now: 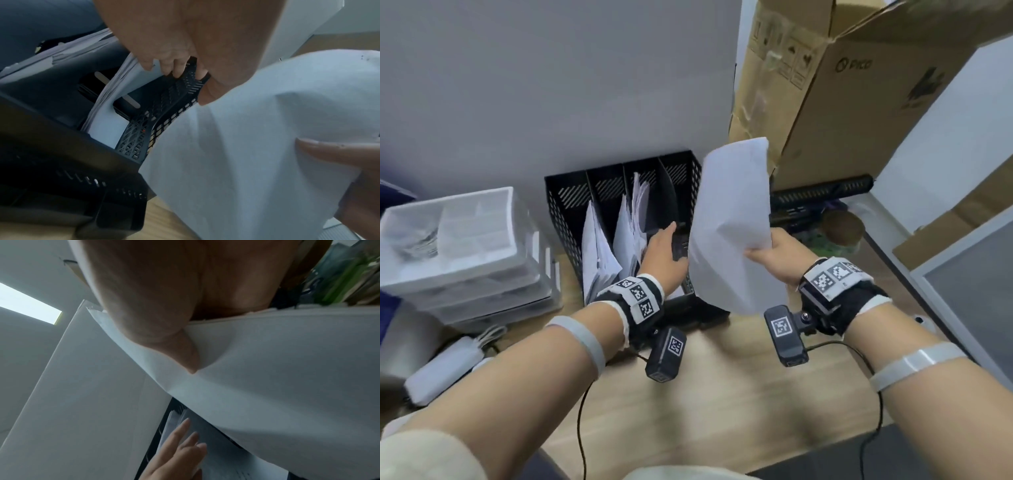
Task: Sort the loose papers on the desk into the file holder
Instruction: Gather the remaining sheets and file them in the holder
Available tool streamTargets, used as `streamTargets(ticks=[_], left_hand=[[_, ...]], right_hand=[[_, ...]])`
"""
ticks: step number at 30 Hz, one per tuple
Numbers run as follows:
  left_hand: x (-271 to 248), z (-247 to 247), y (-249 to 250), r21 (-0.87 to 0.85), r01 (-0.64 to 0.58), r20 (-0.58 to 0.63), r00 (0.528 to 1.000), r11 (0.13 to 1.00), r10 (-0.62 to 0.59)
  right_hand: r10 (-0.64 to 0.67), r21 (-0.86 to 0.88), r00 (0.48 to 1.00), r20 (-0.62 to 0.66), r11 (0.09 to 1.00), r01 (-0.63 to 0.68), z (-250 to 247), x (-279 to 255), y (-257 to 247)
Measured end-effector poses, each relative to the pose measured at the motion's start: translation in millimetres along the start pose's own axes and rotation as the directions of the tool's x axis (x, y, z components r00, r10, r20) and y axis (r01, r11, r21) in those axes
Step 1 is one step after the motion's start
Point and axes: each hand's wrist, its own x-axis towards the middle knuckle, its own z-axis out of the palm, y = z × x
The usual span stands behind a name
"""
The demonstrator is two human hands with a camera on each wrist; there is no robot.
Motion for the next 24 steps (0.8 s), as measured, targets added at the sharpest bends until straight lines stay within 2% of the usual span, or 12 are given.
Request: streamTargets(ticks=[3, 7, 10, 14, 17, 19, 21, 24], left_hand=[[2.2, -2.9, -1.3, -0.099, 0.018, 0.044, 0.999, 0.995, -0.013], [7.1, -4.0, 0.9, -0.169, 0.056, 0.129, 0.991, 0.984, -0.034], [10.3, -5.1, 2.7, -0.181, 0.059, 0.161, 0.987, 0.982, -0.029], [13.6, -7.7, 2.0, -0.174, 0.049, 0.180, 0.983, 0.984, -0.017], [17.3, -10.1, 4.5, -0.250, 0.054, 0.187, 0.982, 0.967, -0.006], [20.0, -13.7, 10.7, -0.347, 0.101, 0.197, 0.980, 0.932, -0.033], [22.4, -19.6, 19.7, -0.476, 0.175, 0.214, 0.974, 0.862, -0.080], [29.3, -31.7, 34.0, -0.585, 0.198, 0.206, 0.974, 0.786, -0.092]], right_hand=[[-0.030, -0.065, 0.999, 0.018, 0.997, 0.032, 8.1, 8.4, -9.8], [0.019, -0.070, 0.993, -0.118, 0.997, -0.027, 12.7, 23.7, -11.5], [-0.006, -0.064, 0.988, -0.153, 0.998, -0.004, 12.0, 31.9, -16.4], [-0.026, 0.026, 0.985, -0.169, 0.999, 0.031, 13.0, 50.1, -21.0], [0.012, 0.114, 0.981, -0.194, 0.993, 0.011, 26.6, 68.1, -15.1], [0.038, 0.176, 0.978, -0.204, 0.984, -0.001, 39.0, 80.1, -11.6], [0.058, 0.215, 0.975, -0.216, 0.976, -0.011, 50.3, 91.5, -9.2], [0.072, 0.280, 0.980, -0.185, 0.960, -0.017, 63.7, 102.3, -4.5]])
